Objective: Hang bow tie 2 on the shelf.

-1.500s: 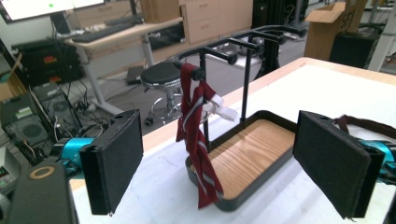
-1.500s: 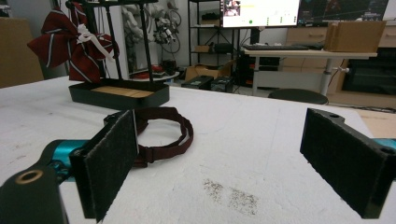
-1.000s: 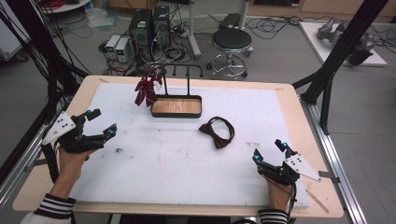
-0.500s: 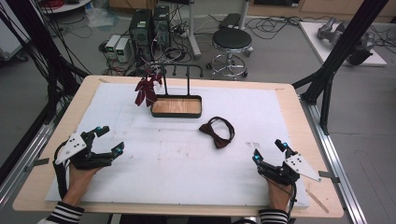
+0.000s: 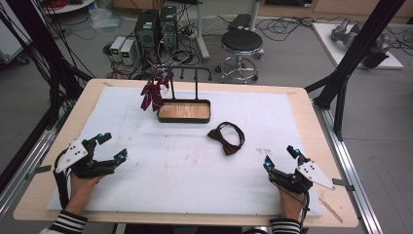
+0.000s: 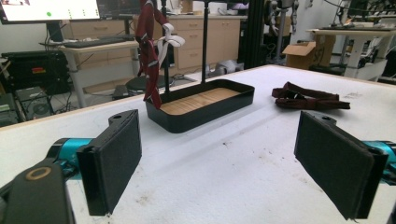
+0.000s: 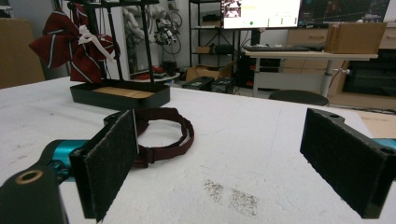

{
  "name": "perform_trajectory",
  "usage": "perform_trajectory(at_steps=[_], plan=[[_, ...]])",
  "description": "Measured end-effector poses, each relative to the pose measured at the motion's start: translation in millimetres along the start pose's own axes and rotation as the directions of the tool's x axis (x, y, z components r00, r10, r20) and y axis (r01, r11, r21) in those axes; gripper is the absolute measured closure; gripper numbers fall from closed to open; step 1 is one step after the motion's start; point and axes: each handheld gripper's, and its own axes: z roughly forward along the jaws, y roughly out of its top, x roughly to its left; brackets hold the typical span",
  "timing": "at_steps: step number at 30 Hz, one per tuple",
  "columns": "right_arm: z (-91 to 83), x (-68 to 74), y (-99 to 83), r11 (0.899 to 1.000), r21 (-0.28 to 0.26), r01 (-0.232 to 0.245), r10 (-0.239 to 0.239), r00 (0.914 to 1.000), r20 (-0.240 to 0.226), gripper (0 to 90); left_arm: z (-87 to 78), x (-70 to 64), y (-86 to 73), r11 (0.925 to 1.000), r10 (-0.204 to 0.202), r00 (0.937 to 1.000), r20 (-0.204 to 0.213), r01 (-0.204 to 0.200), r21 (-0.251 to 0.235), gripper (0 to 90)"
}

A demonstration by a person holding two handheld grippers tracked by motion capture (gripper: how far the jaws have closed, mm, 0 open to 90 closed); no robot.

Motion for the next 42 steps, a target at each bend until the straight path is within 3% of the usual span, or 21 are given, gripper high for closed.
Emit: perform_trajectory(at_steps=[12, 18, 23, 26, 27, 31, 35, 38, 39, 40, 41, 42], plan=[[0.6, -1.3, 0.6, 1.000, 0.001, -0.009, 0.009, 0.9999, 0.007, 10.5, 0.6, -0.7, -7.6, 0.9999, -0.004, 1.0000, -0.002, 0.004, 0.014, 15.3], [1.4, -1.7, 8.4, 0.999, 0.035, -0.023, 0.024, 0.9997, -0.008, 10.6, 2.3, -2.1, -9.9, 0.9998, -0.006, 1.0000, -0.006, 0.006, 0.018, 15.3], [2.8, 7.2, 27.2, 0.998, 0.053, 0.031, -0.029, 0.9989, -0.036, 10.5, 1.3, -1.8, -11.5, 0.9999, -0.007, 0.9999, -0.012, 0.007, 0.013, 15.5], [7.3, 13.7, 36.9, 0.992, 0.097, 0.082, -0.076, 0.9952, -0.062, 10.5, 0.8, -2.1, -12.9, 0.9999, -0.006, 0.9998, -0.017, 0.006, 0.010, 15.4], [11.8, 17.2, 42.1, 0.988, 0.122, 0.096, -0.085, 0.9921, -0.093, 10.5, 0.8, -2.0, -13.4, 0.9999, -0.005, 0.9998, -0.020, 0.005, 0.013, 15.5], [20.5, 21.6, 49.0, 0.982, 0.154, 0.104, -0.085, 0.9881, -0.129, 10.5, 0.6, -1.2, -16.3, 0.9999, -0.007, 0.9990, -0.044, 0.007, 0.012, 15.5], [35.1, 28.3, 61.5, 0.966, 0.216, 0.142, -0.107, 0.9803, -0.166, 10.5, 0.2, -0.1, -17.3, 0.9999, -0.012, 0.9986, -0.052, 0.012, 0.004, 15.4], [45.3, 32.1, 71.0, 0.960, 0.230, 0.163, -0.120, 0.9746, -0.189, 10.5, 0.0, 0.4, -17.7, 0.9999, -0.016, 0.9985, -0.052, 0.016, 0.004, 15.4], [52.9, 34.2, 76.0, 0.951, 0.258, 0.172, -0.120, 0.9713, -0.206, 10.5, 0.1, 0.3, -18.0, 0.9998, -0.017, 0.9985, -0.053, 0.017, 0.002, 15.4], [52.9, 34.2, 76.0, 0.951, 0.258, 0.172, -0.120, 0.9713, -0.206, 10.5, 0.1, 0.1, -18.2, 0.9998, -0.019, 0.9984, -0.053, 0.019, 0.000, 15.4], [60.6, 36.4, 79.9, 0.943, 0.281, 0.181, -0.119, 0.9672, -0.224, 10.5, -0.1, -0.1, -18.5, 0.9999, -0.017, 0.9985, -0.052, 0.017, 0.000, 15.4], [60.6, 36.4, 79.9, 0.943, 0.281, 0.181, -0.119, 0.9672, -0.224, 10.5, 0.0, -0.2, -18.7, 0.9999, -0.017, 0.9985, -0.051, 0.017, 0.000, 15.4]])
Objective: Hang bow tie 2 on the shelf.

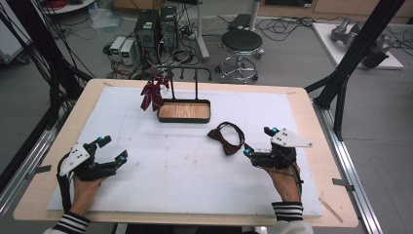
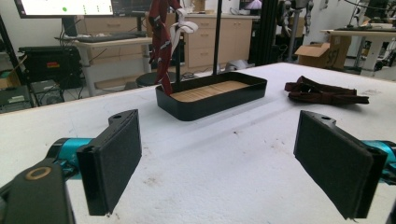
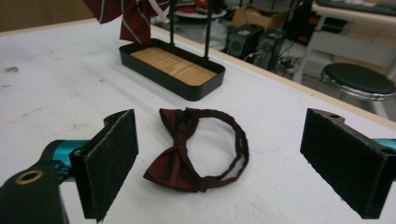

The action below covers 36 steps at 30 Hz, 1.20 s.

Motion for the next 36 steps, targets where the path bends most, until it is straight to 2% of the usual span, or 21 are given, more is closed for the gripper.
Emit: perform_trajectory(at_steps=[6, 8, 9, 10, 11, 14, 15, 19, 21, 22, 23, 25, 28, 31, 32, 33, 35, 36], plan=[[24.8, 2.1, 19.1, 0.995, 0.089, 0.045, -0.040, 0.9972, -0.063, 10.5, -1.3, 1.3, -0.7, 0.9999, -0.012, 0.9999, 0.001, 0.012, -0.012, 15.4], [38.4, 4.8, 27.2, 0.988, 0.140, 0.059, -0.046, 0.9948, -0.090, 10.5, -1.4, 1.5, -0.7, 0.9998, -0.014, 0.9999, 0.002, 0.014, -0.014, 15.4], [38.4, 4.8, 27.2, 0.988, 0.140, 0.059, -0.046, 0.9948, -0.090, 10.5, -1.3, 1.4, -0.7, 0.9998, -0.013, 0.9999, 0.001, 0.013, -0.015, 15.4], [48.6, 5.3, 31.2, 0.982, 0.175, 0.071, -0.052, 0.9924, -0.112, 10.6, -1.3, 1.3, -0.7, 0.9998, -0.012, 0.9999, 0.000, 0.012, -0.014, 15.4], [48.6, 5.3, 31.2, 0.982, 0.175, 0.071, -0.052, 0.9924, -0.112, 10.6, -1.3, 1.3, -0.7, 0.9998, -0.012, 0.9999, 0.000, 0.012, -0.013, 15.4], [66.2, 6.8, 35.2, 0.967, 0.237, 0.091, -0.061, 0.9892, -0.133, 10.6, -1.4, 1.5, -0.7, 0.9998, -0.015, 0.9999, 0.000, 0.015, -0.014, 15.4], [66.2, 6.8, 35.2, 0.967, 0.237, 0.091, -0.061, 0.9892, -0.133, 10.6, -1.3, 1.6, -0.8, 0.9998, -0.015, 0.9999, 0.000, 0.015, -0.014, 15.4], [78.5, 4.8, 35.1, 0.957, 0.280, 0.079, -0.044, 0.9906, -0.130, 10.6, -1.3, 1.7, -0.9, 0.9998, -0.014, 0.9999, 0.000, 0.014, -0.013, 15.4], [84.7, 3.6, 34.7, 0.946, 0.316, 0.077, -0.036, 0.9905, -0.133, 10.6, -1.3, 1.6, -0.9, 0.9998, -0.015, 0.9999, 0.000, 0.015, -0.013, 15.4], [90.8, 3.8, 34.1, 0.935, 0.346, 0.081, -0.034, 0.9896, -0.140, 10.9, -1.3, 1.6, -1.0, 0.9998, -0.015, 0.9999, 0.000, 0.015, -0.014, 15.4], [90.8, 3.8, 34.1, 0.935, 0.346, 0.081, -0.034, 0.9896, -0.140, 10.9, -1.5, 1.5, -1.1, 0.9998, -0.015, 0.9999, 0.001, 0.015, -0.016, 15.4], [95.9, 4.1, 33.6, 0.925, 0.370, 0.090, -0.033, 0.9871, -0.157, 15.6, -2.1, 1.8, -1.4, 0.9996, -0.017, 0.9999, 0.001, 0.017, -0.021, 15.4], [103.2, 6.9, 32.1, 0.910, 0.400, 0.111, -0.042, 0.9835, -0.176, 15.9, -2.3, 2.3, -1.5, 0.9995, -0.022, 0.9997, -0.001, 0.022, -0.023, 15.4], [111.0, 9.0, 30.3, 0.889, 0.441, 0.123, -0.046, 0.9825, -0.180, 15.9, -2.2, 2.0, -1.5, 0.9996, -0.018, 0.9998, -0.001, 0.018, -0.023, 15.5], [116.1, 9.6, 29.7, 0.876, 0.467, 0.124, -0.042, 0.9824, -0.182, 15.9, -2.1, 2.0, -1.5, 0.9995, -0.019, 0.9998, 0.000, 0.019, -0.023, 15.6], [116.1, 9.6, 29.7, 0.876, 0.467, 0.124, -0.042, 0.9824, -0.182, 15.9, -2.2, 2.1, -1.6, 0.9995, -0.021, 0.9998, 0.000, 0.021, -0.024, 15.6], [122.6, 10.4, 30.9, 0.863, 0.487, 0.133, -0.047, 0.9818, -0.184, 17.4, -2.3, 2.5, -1.6, 0.9994, -0.025, 0.9997, 0.002, 0.025, -0.024, 15.6], [122.6, 10.4, 30.9, 0.863, 0.487, 0.133, -0.047, 0.9818, -0.184, 17.4, -2.4, 2.6, -1.5, 0.9994, -0.024, 0.9997, 0.001, 0.024, -0.023, 15.6]])
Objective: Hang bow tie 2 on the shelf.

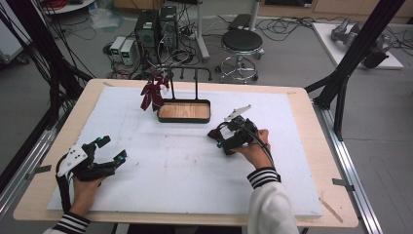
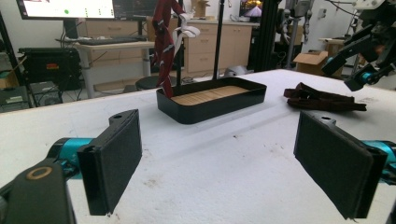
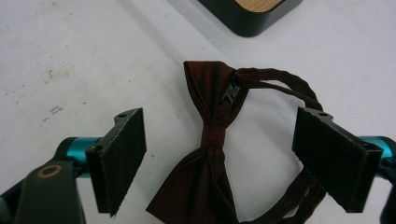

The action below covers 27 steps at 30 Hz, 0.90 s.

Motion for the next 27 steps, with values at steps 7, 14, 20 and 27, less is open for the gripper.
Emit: perform_trajectory(at_steps=[7, 14, 20, 27], plan=[[10.4, 0.6, 7.1, 0.998, 0.066, -0.007, 0.007, 1.0000, -0.003, 20.7, 0.0, 0.1, -0.1, 1.0000, 0.000, 1.0000, 0.002, 0.000, -0.001, 15.6], [21.5, 1.0, 6.8, 0.985, 0.169, 0.014, -0.016, 0.9998, 0.011, 28.5, -0.7, 1.0, -0.2, 0.9999, -0.009, 1.0000, 0.003, 0.009, -0.005, 15.6], [25.3, -0.8, 6.4, 0.982, 0.190, 0.003, -0.002, 1.0000, -0.006, 34.8, -0.7, 1.3, -0.2, 0.9998, -0.017, 0.9998, 0.003, 0.017, -0.007, 15.6], [27.5, -2.3, 6.0, 0.979, 0.204, 0.000, 0.002, 0.9999, -0.010, 40.6, -0.5, 1.3, -0.3, 0.9999, -0.016, 0.9999, 0.003, 0.016, -0.007, 15.6]])
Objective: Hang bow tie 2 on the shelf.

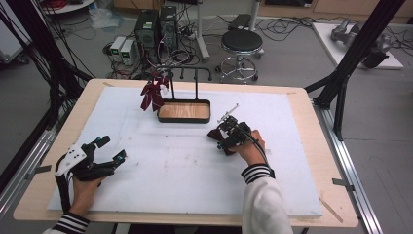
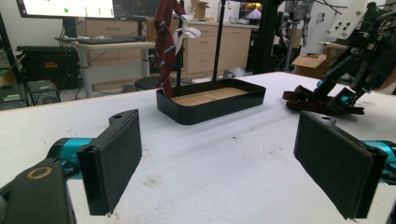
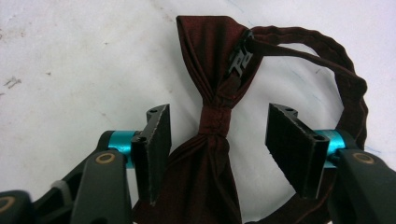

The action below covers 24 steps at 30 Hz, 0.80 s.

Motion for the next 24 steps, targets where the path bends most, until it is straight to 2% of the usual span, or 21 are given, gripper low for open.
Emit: perform_trajectory(at_steps=[7, 13, 15, 24], plan=[[0.7, -0.5, 0.6, 1.000, 0.002, 0.011, -0.011, 0.9999, -0.006, 46.5, 0.1, -0.2, 0.0, 1.0000, 0.000, 1.0000, -0.001, 0.000, 0.001, 15.6], [2.7, 1.1, 1.8, 0.999, 0.018, 0.037, -0.037, 0.9993, -0.003, 52.0, -0.1, -0.2, 0.0, 1.0000, 0.000, 1.0000, -0.001, 0.000, 0.001, 15.6], [3.1, 1.6, 2.0, 0.999, 0.023, 0.029, -0.029, 0.9995, -0.010, 54.5, 0.0, -0.3, 0.0, 1.0000, 0.001, 1.0000, -0.001, -0.001, 0.000, 15.7], [7.7, 2.1, 3.3, 0.997, 0.049, 0.054, -0.053, 0.9984, -0.016, 62.4, -0.2, -0.4, -0.1, 1.0000, 0.001, 1.0000, -0.002, -0.001, -0.001, 15.7]])
